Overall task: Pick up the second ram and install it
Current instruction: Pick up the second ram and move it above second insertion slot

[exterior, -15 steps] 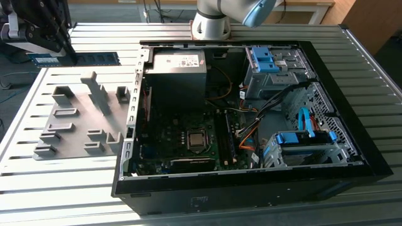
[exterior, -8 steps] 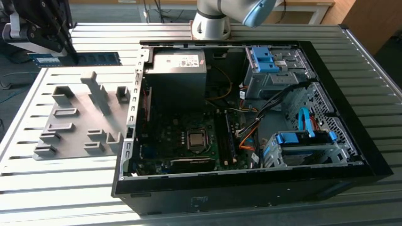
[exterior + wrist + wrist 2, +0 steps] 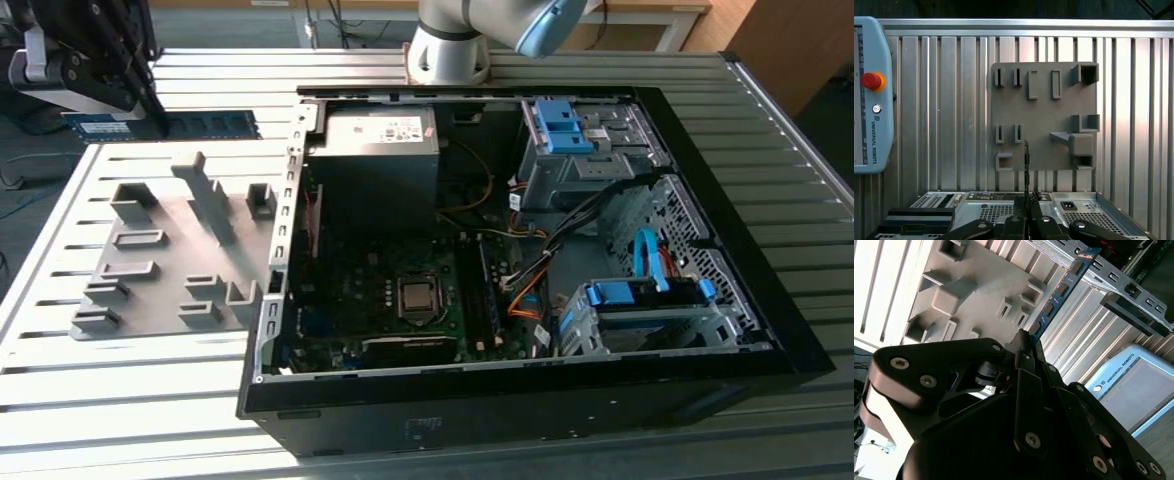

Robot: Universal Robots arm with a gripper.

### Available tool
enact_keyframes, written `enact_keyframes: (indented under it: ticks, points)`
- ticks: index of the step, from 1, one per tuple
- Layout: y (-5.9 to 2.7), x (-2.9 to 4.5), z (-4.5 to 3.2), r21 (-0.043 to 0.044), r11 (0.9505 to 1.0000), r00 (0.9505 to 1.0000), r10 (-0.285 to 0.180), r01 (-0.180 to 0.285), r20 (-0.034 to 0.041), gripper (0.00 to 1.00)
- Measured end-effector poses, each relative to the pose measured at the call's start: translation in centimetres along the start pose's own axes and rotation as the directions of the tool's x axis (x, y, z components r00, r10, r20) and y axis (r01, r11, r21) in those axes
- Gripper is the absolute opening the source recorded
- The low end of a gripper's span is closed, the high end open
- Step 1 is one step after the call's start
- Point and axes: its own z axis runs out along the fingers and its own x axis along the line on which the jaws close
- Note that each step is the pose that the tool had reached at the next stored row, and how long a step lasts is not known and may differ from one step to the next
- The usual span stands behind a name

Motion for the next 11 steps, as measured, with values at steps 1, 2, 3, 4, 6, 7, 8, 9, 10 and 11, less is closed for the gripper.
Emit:
enact_keyframes:
  ticks: [1, 2, 3, 4, 6, 7, 8, 9, 10, 11]
  points:
    - [-0.03, 0.0, 0.0, 0.0, 1.0, 1.0, 0.0, 0.0, -0.0001, 0.14]
    - [-0.05, 0.0, 0.0, 0.0, 1.0, 1.0, 0.0, 0.0, 0.0, 0.14]
    - [-0.07, 0.0, 0.0, 0.0, 1.0, 1.0, 0.0, 0.0, -0.0001, 0.14]
    - [-0.09, 0.0, 0.0, 0.0, 1.0, 1.0, 0.0, 0.0, -0.0001, 0.14]
    - [-0.14, 0.0, 0.0, 0.0, 1.0, 1.0, 0.0, 0.0, 0.0, 0.14]
    - [-0.16, 0.0, 0.0, 0.0, 1.0, 1.0, 0.0, 0.0, 0.0, 0.14]
    - [-0.18, 0.0, 0.0, 0.0, 1.0, 1.0, 0.0, 0.0, 0.0, 0.14]
    - [-0.19, 0.0, 0.0, -0.0001, 1.0, 1.0, 0.0, 0.0, -0.0001, 0.14]
    - [-0.23, 0.0, 0.0, -0.0001, 1.0, 1.0, 0.0, 0.0, -0.0001, 0.14]
    - [-0.31, 0.0, 0.01, 0.0, 1.0, 1.0, 0.0, 0.0, -0.0001, 0.14]
